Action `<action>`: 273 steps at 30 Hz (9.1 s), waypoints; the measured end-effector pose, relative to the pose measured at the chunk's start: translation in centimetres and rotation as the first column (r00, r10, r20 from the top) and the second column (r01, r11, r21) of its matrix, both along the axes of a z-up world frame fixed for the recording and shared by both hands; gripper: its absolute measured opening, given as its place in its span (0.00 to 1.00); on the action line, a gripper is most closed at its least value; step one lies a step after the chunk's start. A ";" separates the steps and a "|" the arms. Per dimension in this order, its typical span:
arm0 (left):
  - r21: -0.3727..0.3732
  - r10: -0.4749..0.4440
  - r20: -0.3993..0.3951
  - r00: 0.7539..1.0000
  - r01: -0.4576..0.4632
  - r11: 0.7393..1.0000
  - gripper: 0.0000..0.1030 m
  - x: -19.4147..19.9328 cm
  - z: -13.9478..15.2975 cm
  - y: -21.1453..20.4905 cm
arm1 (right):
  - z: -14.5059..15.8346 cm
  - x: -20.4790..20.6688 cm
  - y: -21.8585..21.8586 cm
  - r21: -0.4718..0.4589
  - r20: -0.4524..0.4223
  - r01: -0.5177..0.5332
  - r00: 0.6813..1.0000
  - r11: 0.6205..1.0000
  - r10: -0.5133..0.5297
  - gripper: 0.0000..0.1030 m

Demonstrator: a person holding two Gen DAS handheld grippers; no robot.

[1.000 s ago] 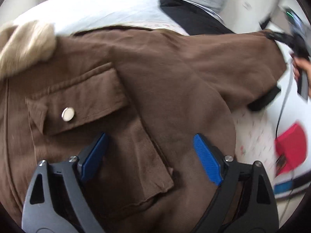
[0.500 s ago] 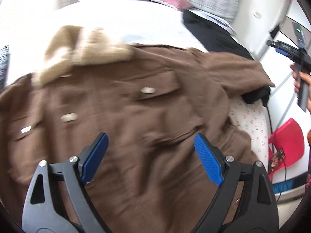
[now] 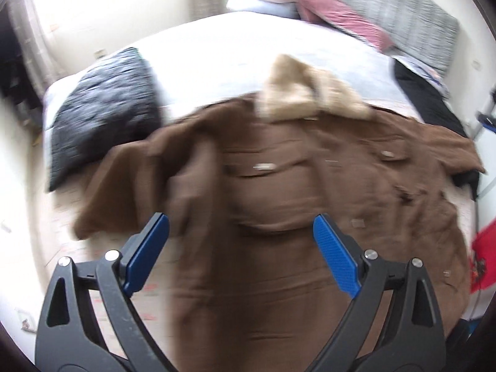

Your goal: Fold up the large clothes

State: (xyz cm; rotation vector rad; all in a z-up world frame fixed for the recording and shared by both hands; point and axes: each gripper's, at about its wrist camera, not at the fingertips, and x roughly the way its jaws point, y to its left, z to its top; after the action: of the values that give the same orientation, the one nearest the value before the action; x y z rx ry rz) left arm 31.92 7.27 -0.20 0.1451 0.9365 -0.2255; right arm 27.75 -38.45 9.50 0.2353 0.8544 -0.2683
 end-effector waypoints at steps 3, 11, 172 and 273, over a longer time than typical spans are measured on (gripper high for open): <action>0.059 0.133 0.004 0.991 -0.133 0.989 0.91 2.8 -0.4 4.6 | -1.3 0.5 3.6 0.070 -0.021 -0.049 0.998 0.996 0.051 0.76; 0.081 0.335 -0.049 0.941 -0.330 0.940 0.91 12.0 -1.8 10.5 | -6.4 2.0 13.9 0.193 -0.086 -0.217 0.968 0.957 0.237 0.76; -0.206 -0.262 -0.024 0.965 0.252 0.946 0.81 -29.7 -7.7 13.6 | -12.5 -29.5 23.6 0.085 -0.237 -0.471 0.846 0.878 0.477 0.77; -0.314 0.012 0.088 0.996 0.016 0.949 0.08 -32.7 -1.5 13.1 | -4.3 -27.8 36.5 -0.466 -0.162 -0.554 0.820 0.690 0.549 0.12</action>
State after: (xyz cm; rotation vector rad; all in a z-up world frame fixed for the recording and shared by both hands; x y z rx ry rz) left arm -0.78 20.37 -1.67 -0.1378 0.8001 -0.3645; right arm -0.06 -1.93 5.16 -0.5153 0.7981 0.0914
